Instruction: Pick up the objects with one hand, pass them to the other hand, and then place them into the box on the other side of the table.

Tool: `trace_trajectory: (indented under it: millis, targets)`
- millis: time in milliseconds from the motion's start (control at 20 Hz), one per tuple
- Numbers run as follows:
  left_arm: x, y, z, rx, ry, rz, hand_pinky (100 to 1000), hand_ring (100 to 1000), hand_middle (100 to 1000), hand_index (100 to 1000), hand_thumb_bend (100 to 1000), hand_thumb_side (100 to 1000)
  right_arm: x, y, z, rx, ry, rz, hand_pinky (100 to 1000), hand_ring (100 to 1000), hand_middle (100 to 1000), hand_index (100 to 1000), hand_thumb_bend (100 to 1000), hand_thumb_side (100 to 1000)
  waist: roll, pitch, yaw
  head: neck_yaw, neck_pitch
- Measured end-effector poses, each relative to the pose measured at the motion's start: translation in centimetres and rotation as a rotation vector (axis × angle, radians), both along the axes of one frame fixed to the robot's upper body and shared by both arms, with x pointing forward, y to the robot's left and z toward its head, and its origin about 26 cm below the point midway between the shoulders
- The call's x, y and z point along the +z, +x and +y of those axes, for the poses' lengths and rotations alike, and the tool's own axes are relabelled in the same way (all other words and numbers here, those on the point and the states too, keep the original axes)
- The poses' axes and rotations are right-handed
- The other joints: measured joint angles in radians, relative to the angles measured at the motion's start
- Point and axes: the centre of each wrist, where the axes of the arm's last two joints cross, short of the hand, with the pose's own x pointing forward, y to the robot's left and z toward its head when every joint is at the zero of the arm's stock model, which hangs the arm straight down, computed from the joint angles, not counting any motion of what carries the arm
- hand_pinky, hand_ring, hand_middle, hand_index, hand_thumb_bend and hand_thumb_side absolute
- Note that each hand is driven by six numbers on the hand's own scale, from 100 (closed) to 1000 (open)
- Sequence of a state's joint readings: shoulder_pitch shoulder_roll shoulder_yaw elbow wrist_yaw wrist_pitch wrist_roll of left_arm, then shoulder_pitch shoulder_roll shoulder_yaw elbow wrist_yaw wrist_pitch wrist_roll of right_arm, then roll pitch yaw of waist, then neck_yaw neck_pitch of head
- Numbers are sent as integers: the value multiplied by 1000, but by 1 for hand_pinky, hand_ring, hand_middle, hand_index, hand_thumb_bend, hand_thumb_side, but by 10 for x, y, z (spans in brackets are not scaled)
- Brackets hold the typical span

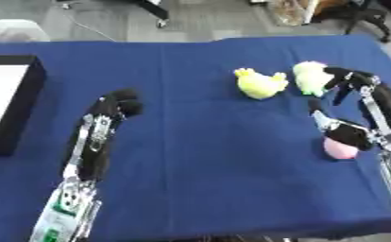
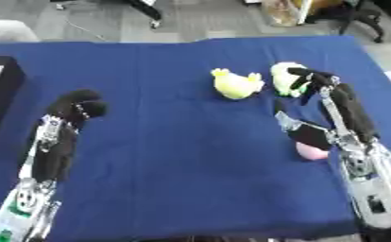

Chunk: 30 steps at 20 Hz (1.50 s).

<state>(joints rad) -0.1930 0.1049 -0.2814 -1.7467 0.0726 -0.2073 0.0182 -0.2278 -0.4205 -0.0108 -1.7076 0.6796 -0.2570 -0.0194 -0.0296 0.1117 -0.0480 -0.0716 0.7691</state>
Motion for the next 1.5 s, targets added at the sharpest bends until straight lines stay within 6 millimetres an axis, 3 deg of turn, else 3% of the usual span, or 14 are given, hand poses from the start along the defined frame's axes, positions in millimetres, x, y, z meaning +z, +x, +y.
trace_trajectory:
  millis: [700, 1500]
  targets:
    - [-1, 0, 2, 2, 12, 1, 761, 696, 688, 775, 175, 814, -5, 11, -51, -21, -102, 163, 701, 460, 594, 846, 229, 521, -10, -6, 6, -35, 3]
    - [-4, 0, 3, 7, 18, 10, 761, 695, 688, 775, 175, 816, -18, 2, -70, 1, -146, 294, 704, 478, 603, 845, 218, 569, -15, -8, 6, -39, 3]
